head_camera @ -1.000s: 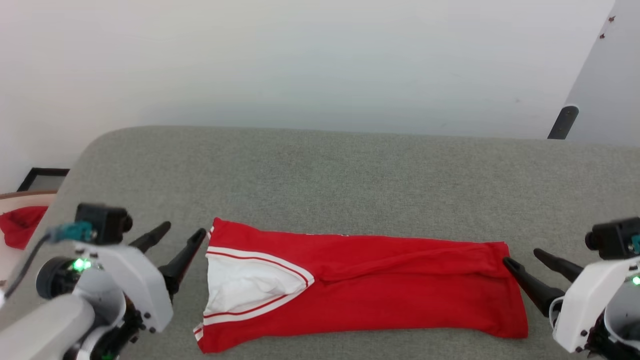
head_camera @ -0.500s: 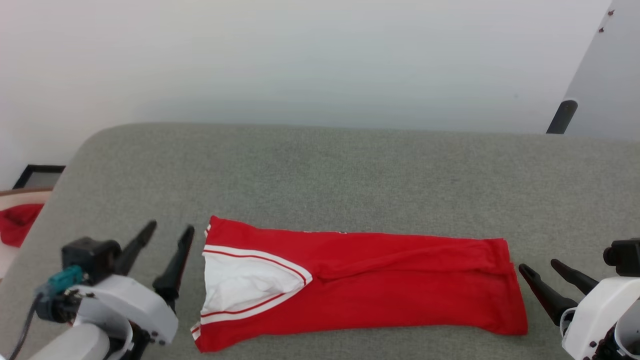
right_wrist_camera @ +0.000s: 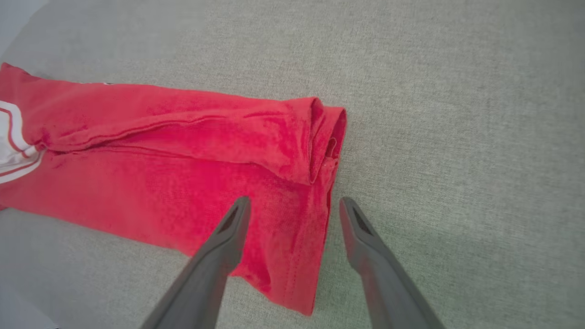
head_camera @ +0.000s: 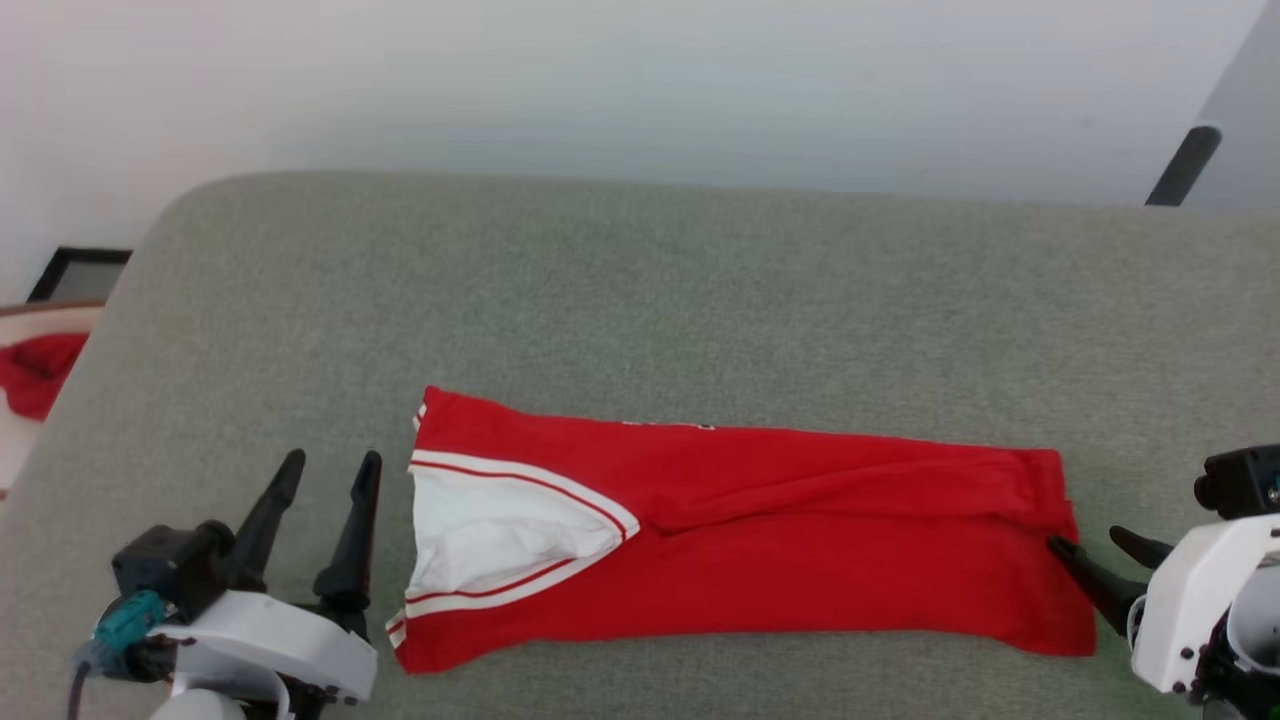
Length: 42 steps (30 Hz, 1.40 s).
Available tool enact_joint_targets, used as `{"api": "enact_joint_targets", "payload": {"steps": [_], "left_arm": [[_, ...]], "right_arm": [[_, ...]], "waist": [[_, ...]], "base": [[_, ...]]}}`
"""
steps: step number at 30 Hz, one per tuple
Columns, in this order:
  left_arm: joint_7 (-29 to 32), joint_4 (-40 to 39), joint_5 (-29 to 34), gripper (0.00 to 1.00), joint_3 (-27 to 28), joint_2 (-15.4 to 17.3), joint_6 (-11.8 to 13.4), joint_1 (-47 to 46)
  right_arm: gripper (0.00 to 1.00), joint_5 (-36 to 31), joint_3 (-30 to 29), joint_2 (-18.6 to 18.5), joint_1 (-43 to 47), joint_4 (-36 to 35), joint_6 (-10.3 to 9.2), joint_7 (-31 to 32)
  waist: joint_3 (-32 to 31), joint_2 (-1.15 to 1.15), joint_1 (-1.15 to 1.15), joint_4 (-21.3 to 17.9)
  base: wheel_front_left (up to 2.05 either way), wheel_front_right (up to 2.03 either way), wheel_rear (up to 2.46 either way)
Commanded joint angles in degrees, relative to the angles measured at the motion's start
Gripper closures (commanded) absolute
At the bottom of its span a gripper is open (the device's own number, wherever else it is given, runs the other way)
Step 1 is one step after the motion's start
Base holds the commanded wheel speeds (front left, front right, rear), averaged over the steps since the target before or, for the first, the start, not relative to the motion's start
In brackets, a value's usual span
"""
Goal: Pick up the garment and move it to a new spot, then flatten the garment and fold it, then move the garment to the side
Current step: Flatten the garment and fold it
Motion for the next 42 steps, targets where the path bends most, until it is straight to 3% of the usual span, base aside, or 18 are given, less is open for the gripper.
{"api": "enact_joint_targets", "payload": {"steps": [1, 14, 22, 23, 25, 29, 42], "left_arm": [[0.04, 0.27, 0.87, 0.00, 0.69, -0.70, -0.61, 0.58], [0.03, 2.12, 7.38, 0.00, 7.87, -8.76, -5.65, 0.66], [0.03, 3.22, 9.96, 0.00, 10.81, -12.00, -7.62, 0.79], [0.03, 3.30, 10.19, 0.00, 11.25, -12.38, -7.76, 0.88], [0.03, 3.42, 10.45, 0.00, 11.92, -13.04, -8.09, 0.91], [0.03, 3.78, 11.07, 0.00, 13.27, -14.20, -8.63, 1.41], [0.03, 4.06, 13.30, 0.00, 16.38, -16.36, -10.45, 2.98]], "right_arm": [[0.00, 0.21, 0.15, -0.06, -1.15, 0.57, -0.04, 0.51], [0.00, -0.57, 2.80, 1.24, -7.11, 11.03, -0.05, 4.62], [0.00, 1.42, 4.24, 3.46, -8.82, 17.43, -0.07, 11.27], [0.12, 1.82, 4.72, 3.91, -8.71, 17.86, -0.05, 12.82], [1.00, 2.85, 5.48, 4.45, -8.30, 18.61, -0.05, 16.02], [1.00, 4.70, 5.19, 4.53, -7.89, 17.13, 0.10, 18.84], [1.00, 2.56, -0.03, 0.75, -11.45, 15.83, -0.09, 14.31]], "waist": [[1.86, 0.00, 0.00, 1.28], [6.60, 0.00, 0.00, 3.31], [7.87, 0.00, 0.00, 4.26], [7.92, 0.00, 0.00, 4.32], [8.02, 0.00, 0.00, 4.51], [8.08, 0.00, 0.00, 4.61], [6.36, 0.00, 0.00, 4.11]], "base": [[0.00, 0.00, 0.00], [0.00, 0.00, 0.00], [0.00, 0.00, 0.00], [0.00, 0.00, 0.00], [0.00, 0.00, 0.00], [0.00, 0.00, 0.00], [0.00, 0.00, 0.00]]}}
